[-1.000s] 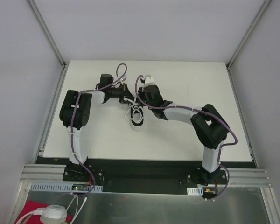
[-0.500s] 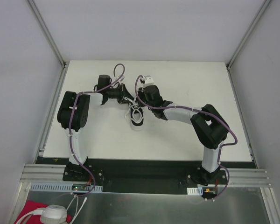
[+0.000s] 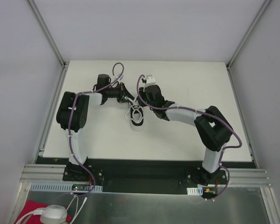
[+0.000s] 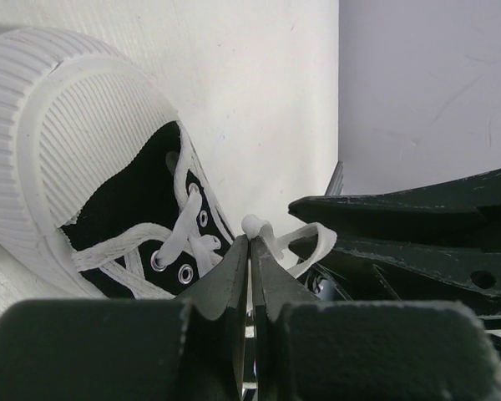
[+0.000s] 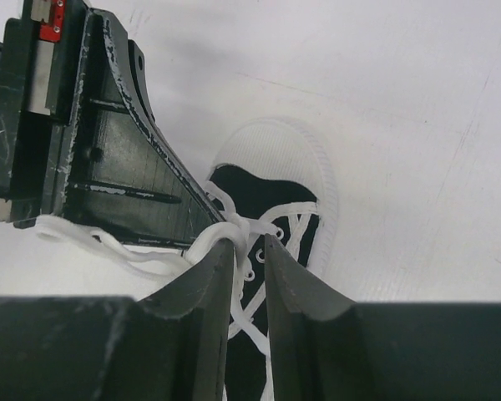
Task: Tie the shoes
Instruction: Cross the shoelace with the shoelace.
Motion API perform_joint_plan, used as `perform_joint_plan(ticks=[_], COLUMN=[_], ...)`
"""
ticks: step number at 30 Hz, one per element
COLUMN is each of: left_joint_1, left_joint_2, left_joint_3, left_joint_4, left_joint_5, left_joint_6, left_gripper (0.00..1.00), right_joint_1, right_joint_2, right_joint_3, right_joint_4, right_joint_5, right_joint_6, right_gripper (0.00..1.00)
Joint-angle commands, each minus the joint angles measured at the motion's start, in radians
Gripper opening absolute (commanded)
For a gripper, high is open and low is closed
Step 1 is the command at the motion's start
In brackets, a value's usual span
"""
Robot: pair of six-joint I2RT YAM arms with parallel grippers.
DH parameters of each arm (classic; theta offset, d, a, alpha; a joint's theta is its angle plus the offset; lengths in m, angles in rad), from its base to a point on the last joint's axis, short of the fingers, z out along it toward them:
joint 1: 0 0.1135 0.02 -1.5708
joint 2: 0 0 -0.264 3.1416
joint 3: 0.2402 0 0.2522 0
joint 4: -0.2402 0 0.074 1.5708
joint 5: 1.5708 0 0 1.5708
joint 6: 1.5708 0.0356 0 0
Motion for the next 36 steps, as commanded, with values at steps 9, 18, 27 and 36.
perform_joint_plan(ticks=[9, 18, 27, 36], left_joint_1=[0.013, 0.017, 0.016, 0.016], left_joint_2=[-0.047, -0.047, -0.053, -0.063], left_joint_3=[0.016, 0.030, 0.073, 0.096], left_joint_4=[0.030, 0.016, -0.028, -0.088], left_joint_5=[-0.015, -0.026, -0.036, -0.053], left_joint_6=[-0.006, -0.004, 0.016, 0.056], left_gripper=[0.00, 0.00, 0.00, 0.00], right_joint_1=[0.002, -0.002, -0.064, -0.099], right_joint_2=[-0.116, -0.202, -0.155, 0.043], right_joint_3=[-0.072, -0.138, -0.031, 0.254], right_joint_4=[-0.014, -0.007, -0.065, -0.292], right_joint_5=[-0.017, -0.017, -0.070, -0.205], right_joint_6=[0.000, 0.003, 0.051, 0.109], right_gripper=[0.36, 0.40, 0.41, 0.38])
